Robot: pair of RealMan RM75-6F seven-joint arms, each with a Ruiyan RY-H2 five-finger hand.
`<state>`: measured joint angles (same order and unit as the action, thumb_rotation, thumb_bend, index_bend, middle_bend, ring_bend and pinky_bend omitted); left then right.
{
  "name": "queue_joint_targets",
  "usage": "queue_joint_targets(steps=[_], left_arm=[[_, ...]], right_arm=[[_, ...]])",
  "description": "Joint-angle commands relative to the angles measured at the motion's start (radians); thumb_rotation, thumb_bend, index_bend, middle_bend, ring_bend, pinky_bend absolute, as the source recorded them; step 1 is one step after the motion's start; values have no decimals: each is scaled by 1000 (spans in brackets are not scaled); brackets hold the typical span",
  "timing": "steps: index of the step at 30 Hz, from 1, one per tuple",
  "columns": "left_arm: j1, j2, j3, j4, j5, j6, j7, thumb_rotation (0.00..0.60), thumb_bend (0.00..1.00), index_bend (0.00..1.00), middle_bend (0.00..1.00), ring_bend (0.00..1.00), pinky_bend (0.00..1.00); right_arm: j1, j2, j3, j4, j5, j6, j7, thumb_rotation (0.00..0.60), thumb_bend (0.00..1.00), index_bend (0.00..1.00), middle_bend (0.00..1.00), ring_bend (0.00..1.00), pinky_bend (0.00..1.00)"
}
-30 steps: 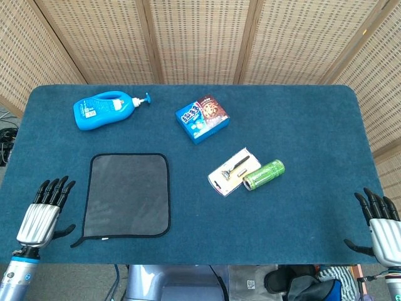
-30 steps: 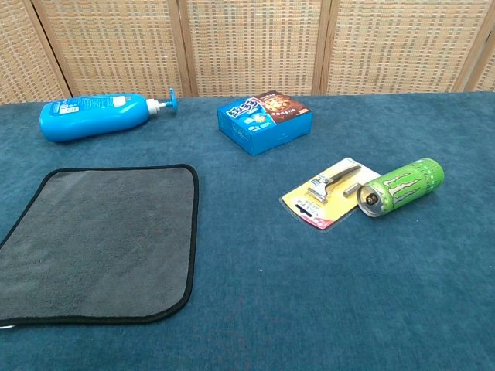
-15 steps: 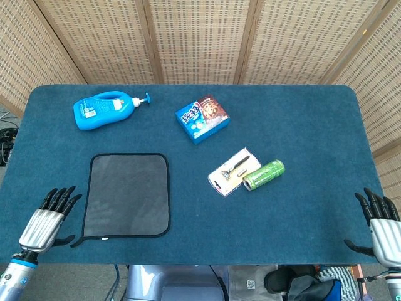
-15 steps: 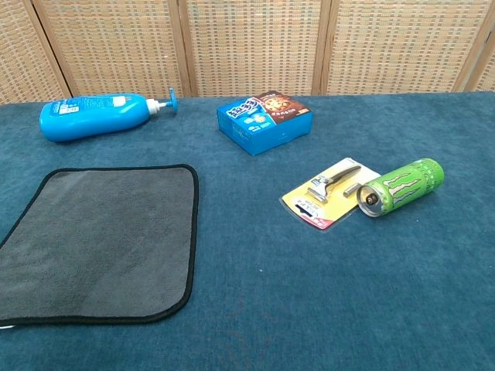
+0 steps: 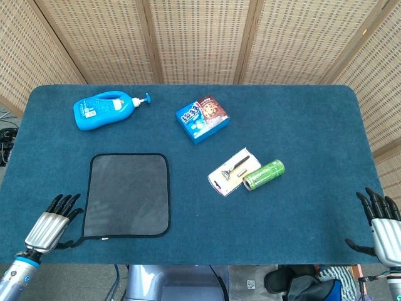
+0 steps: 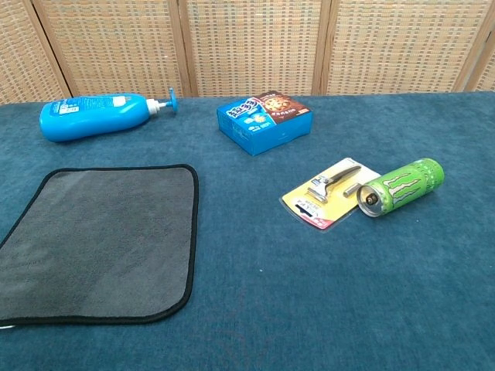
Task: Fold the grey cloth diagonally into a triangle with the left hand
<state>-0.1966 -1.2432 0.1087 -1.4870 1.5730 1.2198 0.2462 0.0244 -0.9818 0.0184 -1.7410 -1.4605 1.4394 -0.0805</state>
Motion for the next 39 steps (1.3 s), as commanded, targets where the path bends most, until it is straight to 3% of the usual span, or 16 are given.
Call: queue_joint_targets(steps=[1,24,39], left_arm=[[0,-26,3,26,-1,-4,12,600,89,254,0,0,0],[6,-180,-9,150,-3,14,75,600,87,254,0,0,0],[0,-206,-12,167,4,26,79,600,88,254,0,0,0]], right_arm=[[0,0,1,1,2,0,1,600,0,0,0,0,0],[-6,5,5,-1,-1,12,15,600,0,0,0,0,0],[-9,5,8,0,-4,20,22,600,0,0,0,0,0]])
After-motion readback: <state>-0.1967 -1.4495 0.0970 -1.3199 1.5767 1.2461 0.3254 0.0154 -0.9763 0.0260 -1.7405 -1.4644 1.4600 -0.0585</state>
